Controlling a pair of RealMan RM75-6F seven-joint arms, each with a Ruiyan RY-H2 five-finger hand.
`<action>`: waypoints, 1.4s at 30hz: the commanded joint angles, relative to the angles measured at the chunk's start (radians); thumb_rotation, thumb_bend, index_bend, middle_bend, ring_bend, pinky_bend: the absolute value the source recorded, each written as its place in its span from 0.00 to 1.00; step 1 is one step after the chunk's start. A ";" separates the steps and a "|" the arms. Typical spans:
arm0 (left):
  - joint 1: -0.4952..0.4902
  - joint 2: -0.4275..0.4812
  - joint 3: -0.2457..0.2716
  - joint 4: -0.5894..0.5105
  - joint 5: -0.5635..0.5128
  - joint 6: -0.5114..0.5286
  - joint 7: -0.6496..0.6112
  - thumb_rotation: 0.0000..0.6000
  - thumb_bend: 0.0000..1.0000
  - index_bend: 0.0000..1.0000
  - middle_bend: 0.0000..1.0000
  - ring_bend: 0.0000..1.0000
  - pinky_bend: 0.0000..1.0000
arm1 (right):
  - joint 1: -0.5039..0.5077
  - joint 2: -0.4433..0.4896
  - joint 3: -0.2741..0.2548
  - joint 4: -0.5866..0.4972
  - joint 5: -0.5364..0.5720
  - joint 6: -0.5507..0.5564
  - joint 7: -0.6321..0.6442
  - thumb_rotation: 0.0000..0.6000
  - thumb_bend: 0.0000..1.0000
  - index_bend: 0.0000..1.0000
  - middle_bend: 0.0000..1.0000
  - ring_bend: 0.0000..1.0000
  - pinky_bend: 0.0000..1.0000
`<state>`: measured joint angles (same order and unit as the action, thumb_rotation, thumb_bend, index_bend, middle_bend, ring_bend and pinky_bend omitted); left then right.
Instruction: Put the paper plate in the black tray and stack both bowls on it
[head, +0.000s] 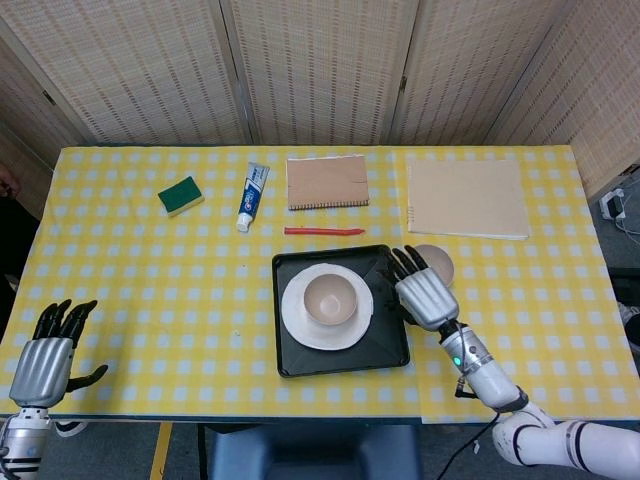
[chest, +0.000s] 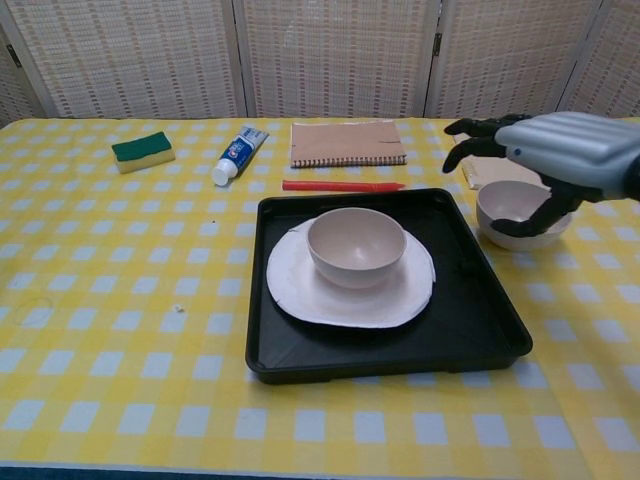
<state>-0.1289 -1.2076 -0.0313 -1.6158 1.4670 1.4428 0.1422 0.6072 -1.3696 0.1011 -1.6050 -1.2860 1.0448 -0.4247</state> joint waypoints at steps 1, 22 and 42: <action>-0.002 -0.006 0.003 -0.003 0.005 -0.003 0.013 1.00 0.19 0.13 0.17 0.04 0.00 | -0.039 0.047 -0.020 0.035 0.011 0.014 0.046 1.00 0.38 0.22 0.00 0.00 0.00; -0.017 -0.020 0.008 -0.003 -0.007 -0.044 0.038 1.00 0.19 0.13 0.17 0.04 0.00 | -0.038 -0.073 -0.024 0.363 0.018 -0.081 0.206 1.00 0.38 0.42 0.00 0.00 0.00; -0.021 -0.010 0.003 0.002 -0.033 -0.064 0.017 1.00 0.19 0.12 0.16 0.04 0.00 | -0.011 -0.162 -0.014 0.487 -0.017 -0.112 0.256 1.00 0.40 0.63 0.03 0.00 0.00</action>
<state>-0.1499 -1.2184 -0.0282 -1.6137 1.4344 1.3799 0.1602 0.5965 -1.5328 0.0879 -1.1175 -1.3021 0.9317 -0.1686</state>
